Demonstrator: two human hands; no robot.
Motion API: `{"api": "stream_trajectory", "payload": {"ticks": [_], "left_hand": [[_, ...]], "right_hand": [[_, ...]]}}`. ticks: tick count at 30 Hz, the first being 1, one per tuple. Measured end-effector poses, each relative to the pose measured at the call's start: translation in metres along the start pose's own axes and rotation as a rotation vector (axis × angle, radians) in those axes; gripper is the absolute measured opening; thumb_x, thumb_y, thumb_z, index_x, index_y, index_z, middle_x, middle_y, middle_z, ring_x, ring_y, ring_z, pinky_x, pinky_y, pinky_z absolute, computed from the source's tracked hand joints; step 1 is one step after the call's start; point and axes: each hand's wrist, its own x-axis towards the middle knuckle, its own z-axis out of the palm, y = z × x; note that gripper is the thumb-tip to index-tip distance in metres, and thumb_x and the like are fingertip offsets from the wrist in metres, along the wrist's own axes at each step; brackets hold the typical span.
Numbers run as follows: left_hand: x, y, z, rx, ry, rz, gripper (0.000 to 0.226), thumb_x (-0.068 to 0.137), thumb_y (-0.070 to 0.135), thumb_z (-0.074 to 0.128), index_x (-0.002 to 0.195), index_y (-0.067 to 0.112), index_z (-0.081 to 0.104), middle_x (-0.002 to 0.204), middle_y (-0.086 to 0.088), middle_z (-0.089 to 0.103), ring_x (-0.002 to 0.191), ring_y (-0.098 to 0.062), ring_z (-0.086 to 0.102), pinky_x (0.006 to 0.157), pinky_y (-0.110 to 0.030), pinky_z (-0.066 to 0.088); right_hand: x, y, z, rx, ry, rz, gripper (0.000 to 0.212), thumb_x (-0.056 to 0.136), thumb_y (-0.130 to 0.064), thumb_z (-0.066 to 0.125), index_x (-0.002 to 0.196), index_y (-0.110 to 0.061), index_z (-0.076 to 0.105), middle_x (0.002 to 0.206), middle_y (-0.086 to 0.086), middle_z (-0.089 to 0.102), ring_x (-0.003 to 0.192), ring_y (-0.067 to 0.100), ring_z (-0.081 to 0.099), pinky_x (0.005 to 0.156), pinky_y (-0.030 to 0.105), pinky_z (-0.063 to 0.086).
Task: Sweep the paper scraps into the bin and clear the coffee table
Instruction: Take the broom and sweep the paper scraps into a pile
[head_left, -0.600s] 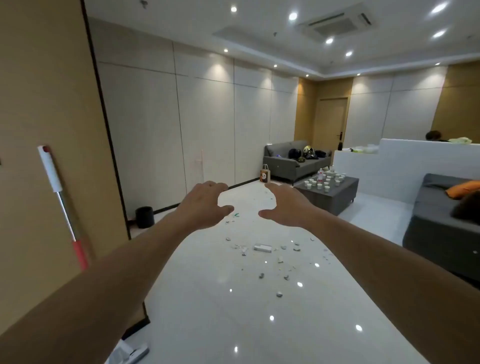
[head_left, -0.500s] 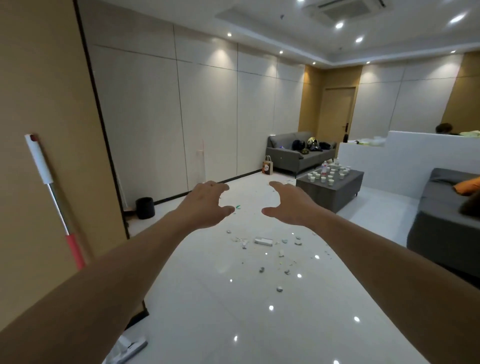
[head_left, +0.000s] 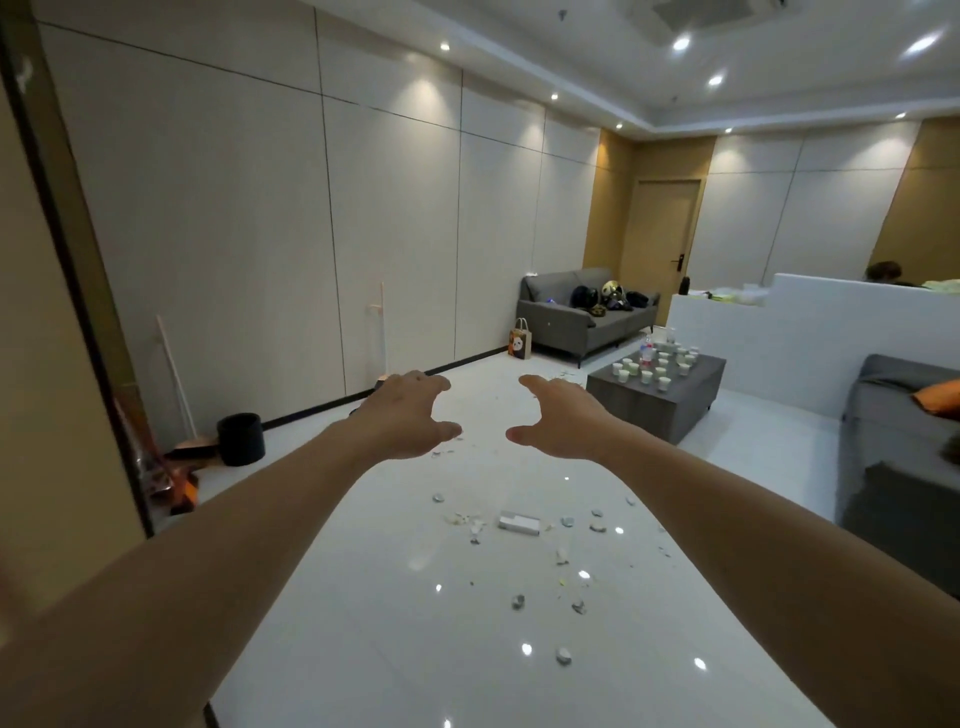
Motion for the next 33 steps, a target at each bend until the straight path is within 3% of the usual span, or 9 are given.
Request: {"api": "stream_trajectory", "payload": {"ticks": [6,8,12,18,24,29,33], "left_hand": [[0.129,-0.060,-0.010,-0.100,0.123,0.008,0.056,0.085,0.052,0.061,0.134,0.029,0.049,0.134,-0.001,0.051,0.122,-0.021,0.045,0.092,-0.033,0.037],[0.158,-0.081,0.007,-0.127,0.140,0.007,0.055,0.085,0.050,0.062,0.135,0.029,0.049,0.136,0.001,0.051,0.124,-0.020,0.045,0.096,-0.033,0.037],[0.218,-0.136,0.039,-0.090,0.072,-0.052,0.062,0.085,0.049,0.063,0.141,0.029,0.045,0.143,0.002,0.045,0.129,-0.019,0.042,0.103,-0.034,0.037],[0.332,-0.212,0.074,-0.050,0.015,-0.125,0.059,0.083,0.050,0.064,0.137,0.034,0.046,0.138,0.004,0.047,0.124,-0.018,0.042,0.088,-0.026,0.031],[0.481,-0.266,0.071,0.028,0.025,-0.162,0.062,0.083,0.051,0.063,0.138,0.030,0.045,0.141,0.001,0.045,0.127,-0.019,0.041,0.096,-0.028,0.035],[0.596,-0.305,0.066,-0.011,0.159,-0.174,0.062,0.083,0.054,0.062,0.137,0.029,0.048,0.140,0.003,0.047,0.127,-0.019,0.044,0.098,-0.029,0.035],[0.665,-0.350,0.101,0.027,0.052,-0.170,0.054,0.085,0.050,0.061,0.133,0.030,0.050,0.135,0.002,0.051,0.123,-0.019,0.045,0.096,-0.031,0.039]], "right_hand": [[0.138,-0.002,0.010,0.040,0.065,0.002,0.079,0.088,-0.051,0.067,0.153,-0.022,0.032,0.149,0.007,0.047,0.136,0.029,0.040,0.106,0.040,0.038],[0.177,0.002,0.027,0.033,0.024,0.007,0.080,0.088,-0.050,0.068,0.154,-0.022,0.031,0.150,0.008,0.046,0.138,0.030,0.039,0.107,0.041,0.037],[0.257,0.014,0.064,0.047,-0.035,0.031,0.082,0.089,-0.049,0.068,0.155,-0.022,0.029,0.152,0.008,0.044,0.139,0.030,0.039,0.108,0.041,0.037],[0.404,0.033,0.105,0.058,-0.043,-0.013,0.082,0.088,-0.049,0.069,0.155,-0.021,0.030,0.150,0.009,0.047,0.136,0.030,0.043,0.106,0.039,0.039],[0.580,0.042,0.109,0.067,-0.054,-0.081,0.083,0.088,-0.050,0.069,0.155,-0.019,0.030,0.150,0.010,0.047,0.135,0.029,0.044,0.105,0.038,0.040],[0.711,0.040,0.106,0.127,0.025,-0.113,0.078,0.089,-0.050,0.067,0.153,-0.022,0.034,0.150,0.007,0.048,0.135,0.028,0.045,0.105,0.038,0.041],[0.791,0.044,0.144,0.118,-0.071,-0.104,0.078,0.089,-0.047,0.069,0.153,-0.021,0.033,0.150,0.008,0.048,0.135,0.028,0.045,0.104,0.037,0.041]]}}
